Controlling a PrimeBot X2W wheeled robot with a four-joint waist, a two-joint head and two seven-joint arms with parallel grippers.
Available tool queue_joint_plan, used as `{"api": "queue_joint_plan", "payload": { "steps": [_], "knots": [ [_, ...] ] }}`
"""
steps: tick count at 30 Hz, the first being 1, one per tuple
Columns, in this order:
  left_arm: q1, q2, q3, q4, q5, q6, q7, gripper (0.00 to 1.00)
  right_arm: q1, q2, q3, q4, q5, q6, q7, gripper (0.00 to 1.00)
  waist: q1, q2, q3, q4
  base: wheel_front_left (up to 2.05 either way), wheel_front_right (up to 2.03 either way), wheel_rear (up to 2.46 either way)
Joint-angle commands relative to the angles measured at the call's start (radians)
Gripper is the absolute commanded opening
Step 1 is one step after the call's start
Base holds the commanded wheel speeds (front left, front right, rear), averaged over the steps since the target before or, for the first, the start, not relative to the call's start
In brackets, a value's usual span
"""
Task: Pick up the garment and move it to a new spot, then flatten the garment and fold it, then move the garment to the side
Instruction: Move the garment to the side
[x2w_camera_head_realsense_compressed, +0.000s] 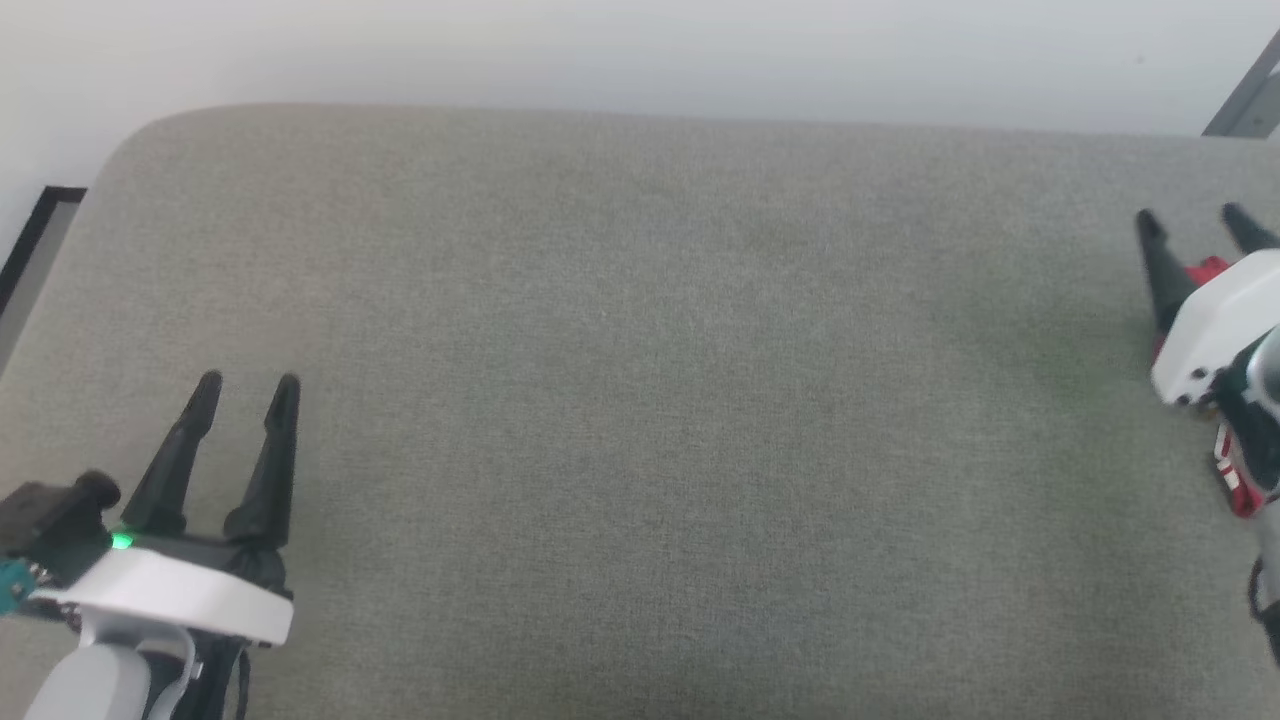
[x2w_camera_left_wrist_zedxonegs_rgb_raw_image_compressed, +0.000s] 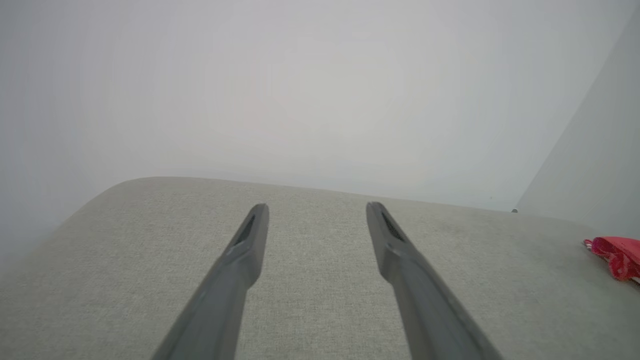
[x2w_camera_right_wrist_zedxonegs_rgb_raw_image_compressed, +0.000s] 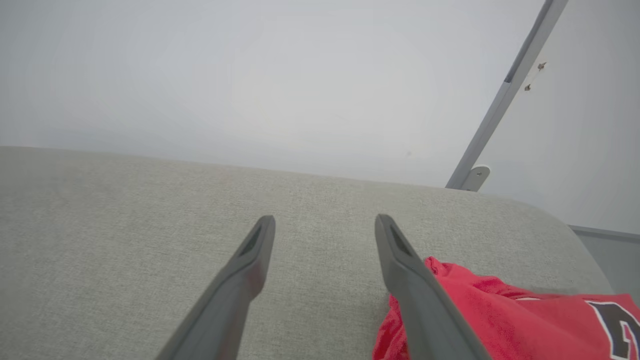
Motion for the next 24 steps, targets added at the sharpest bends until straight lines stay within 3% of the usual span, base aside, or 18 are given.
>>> {"api": "queue_joint_plan", "payload": {
  "steps": [1,11,24],
  "knots": [
    [0.019,-0.005,0.014,0.002,0.014,-0.002,-0.004,1.0,0.018,0.005,0.013,0.005,0.011,-0.003,-0.021,1.0,0.0,0.0,-0.013,0.003,0.0,0.0,0.0],
    [0.12,-0.042,0.128,0.019,0.055,-0.002,-0.004,1.0,0.108,0.009,0.116,0.015,0.054,-0.003,-0.235,1.0,0.0,0.0,-0.086,-0.006,0.0,0.0,0.0],
    [0.239,-0.056,0.22,0.029,0.066,-0.002,-0.004,1.0,0.236,0.031,0.135,0.013,0.064,-0.003,-0.415,1.0,0.0,0.0,-0.156,-0.037,0.0,0.0,0.0]
  ]
}}
